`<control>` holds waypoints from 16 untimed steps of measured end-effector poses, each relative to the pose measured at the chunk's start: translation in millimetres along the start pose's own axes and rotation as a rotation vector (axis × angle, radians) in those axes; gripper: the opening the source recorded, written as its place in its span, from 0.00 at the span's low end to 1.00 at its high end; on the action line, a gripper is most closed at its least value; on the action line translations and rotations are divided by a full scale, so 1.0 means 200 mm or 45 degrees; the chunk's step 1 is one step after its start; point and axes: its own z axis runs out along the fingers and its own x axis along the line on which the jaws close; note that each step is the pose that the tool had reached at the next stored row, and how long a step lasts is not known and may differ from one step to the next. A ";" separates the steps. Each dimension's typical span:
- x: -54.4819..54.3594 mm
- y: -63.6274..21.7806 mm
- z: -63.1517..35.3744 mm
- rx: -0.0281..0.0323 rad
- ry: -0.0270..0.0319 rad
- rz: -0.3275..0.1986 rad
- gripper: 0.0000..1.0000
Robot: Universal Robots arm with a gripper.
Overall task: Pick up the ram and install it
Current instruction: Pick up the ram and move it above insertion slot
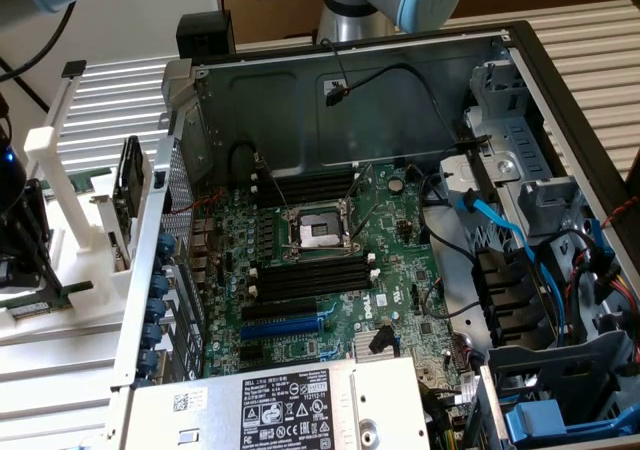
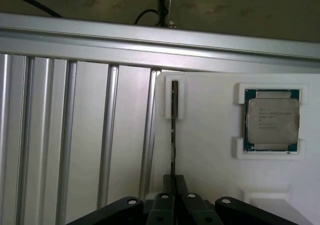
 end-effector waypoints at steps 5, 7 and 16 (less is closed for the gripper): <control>0.00 0.000 0.000 0.0000 0.0000 0.000 0.12; 0.00 0.000 0.000 0.0000 0.0000 0.000 0.12; 0.01 -0.002 -0.060 -0.0001 0.0001 0.001 0.12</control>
